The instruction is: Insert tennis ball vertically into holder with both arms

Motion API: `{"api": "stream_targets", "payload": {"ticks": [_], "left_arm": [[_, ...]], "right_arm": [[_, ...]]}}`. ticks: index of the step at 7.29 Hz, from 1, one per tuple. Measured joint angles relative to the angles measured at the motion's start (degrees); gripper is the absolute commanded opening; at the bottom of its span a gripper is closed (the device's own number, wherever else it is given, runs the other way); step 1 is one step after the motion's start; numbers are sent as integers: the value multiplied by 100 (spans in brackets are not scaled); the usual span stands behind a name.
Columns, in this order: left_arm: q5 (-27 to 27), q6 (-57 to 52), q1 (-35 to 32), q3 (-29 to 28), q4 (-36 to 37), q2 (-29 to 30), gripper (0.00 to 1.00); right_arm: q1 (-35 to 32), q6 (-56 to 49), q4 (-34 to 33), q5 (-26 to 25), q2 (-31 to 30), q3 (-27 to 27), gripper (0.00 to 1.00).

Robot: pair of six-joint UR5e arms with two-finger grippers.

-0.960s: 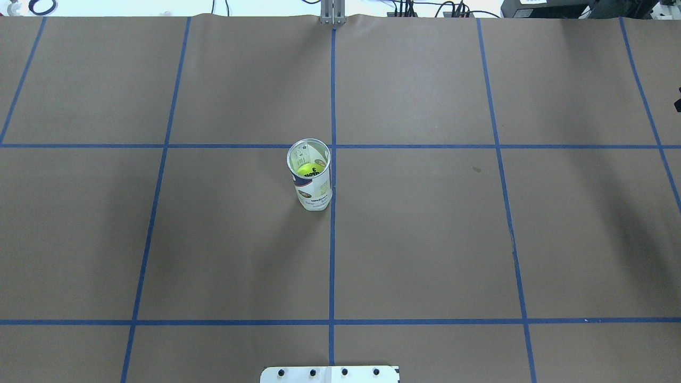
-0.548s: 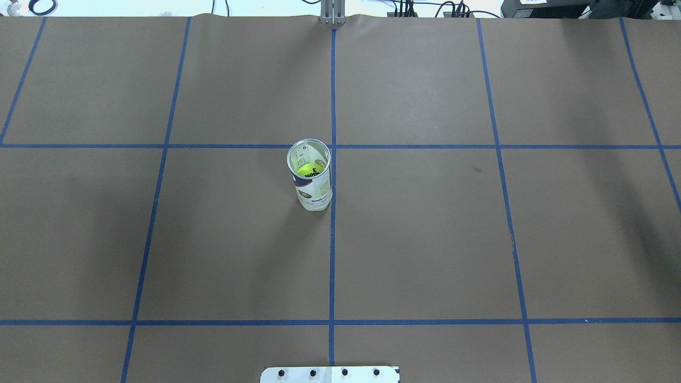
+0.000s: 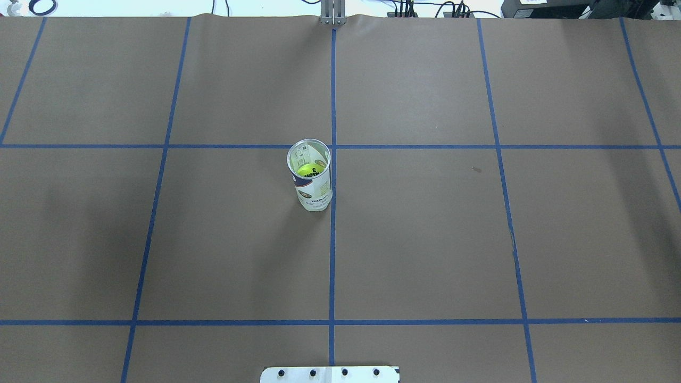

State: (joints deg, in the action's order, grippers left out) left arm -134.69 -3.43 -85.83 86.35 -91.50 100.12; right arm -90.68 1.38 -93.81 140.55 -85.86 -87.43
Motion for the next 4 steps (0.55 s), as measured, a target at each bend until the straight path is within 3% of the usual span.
{"api": "stream_targets", "payload": {"ticks": [2,4], "left_arm": [[-26,1,-127,138,29,-159,99],[-21,-5,-405,268,224,-291,100]], "right_arm": [[-129,-24,16,84,-178,-53,99],[-219,-33,15,-155,-195,-96,99]]}}
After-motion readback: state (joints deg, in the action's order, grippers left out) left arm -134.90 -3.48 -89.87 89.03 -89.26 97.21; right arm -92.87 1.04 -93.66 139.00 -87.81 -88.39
